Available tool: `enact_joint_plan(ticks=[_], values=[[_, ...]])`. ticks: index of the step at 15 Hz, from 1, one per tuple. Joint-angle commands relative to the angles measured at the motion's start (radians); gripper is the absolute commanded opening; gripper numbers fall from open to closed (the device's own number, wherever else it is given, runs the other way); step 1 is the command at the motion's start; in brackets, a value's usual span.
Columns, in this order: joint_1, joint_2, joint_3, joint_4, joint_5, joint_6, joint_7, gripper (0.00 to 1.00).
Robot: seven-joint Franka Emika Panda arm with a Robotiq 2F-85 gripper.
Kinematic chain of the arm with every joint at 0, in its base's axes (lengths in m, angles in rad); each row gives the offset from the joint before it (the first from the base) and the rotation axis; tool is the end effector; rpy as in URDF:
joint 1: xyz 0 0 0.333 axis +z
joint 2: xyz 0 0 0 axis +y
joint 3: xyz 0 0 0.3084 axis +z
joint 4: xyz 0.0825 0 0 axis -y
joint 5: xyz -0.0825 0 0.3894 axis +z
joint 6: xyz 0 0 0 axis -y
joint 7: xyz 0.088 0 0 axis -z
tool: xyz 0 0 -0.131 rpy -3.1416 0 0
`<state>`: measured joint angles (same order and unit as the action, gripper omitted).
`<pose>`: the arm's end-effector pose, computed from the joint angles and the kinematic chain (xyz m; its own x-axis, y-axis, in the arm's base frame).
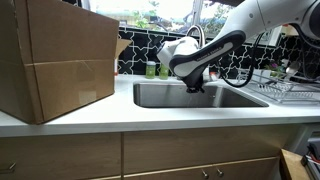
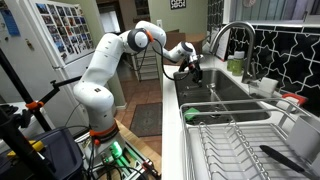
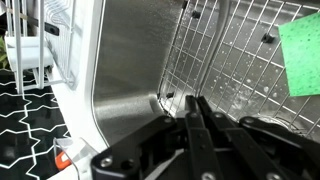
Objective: Put the fork over the running water
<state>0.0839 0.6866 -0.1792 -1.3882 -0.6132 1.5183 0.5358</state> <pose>0.6524 -0.1205 0.2817 0.8506 -0.5091 -0.1315 -0.2355 -0.5925 0.7704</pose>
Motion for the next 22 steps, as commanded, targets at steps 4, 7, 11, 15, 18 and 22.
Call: enact_joint_plan(ticks=[4,7,11,15,18,22], values=[[-0.004,-0.006,0.005,-0.011,0.015,-0.021,0.001,0.01],[-0.004,-0.005,0.005,-0.012,0.014,-0.024,-0.001,0.01],[-0.007,-0.012,0.004,-0.023,0.014,-0.026,-0.001,0.01],[-0.012,-0.015,0.003,-0.031,0.018,-0.025,0.002,0.01],[-0.014,-0.015,0.003,-0.032,0.017,-0.025,0.001,0.01],[-0.015,-0.015,0.003,-0.032,0.017,-0.026,0.001,0.01]])
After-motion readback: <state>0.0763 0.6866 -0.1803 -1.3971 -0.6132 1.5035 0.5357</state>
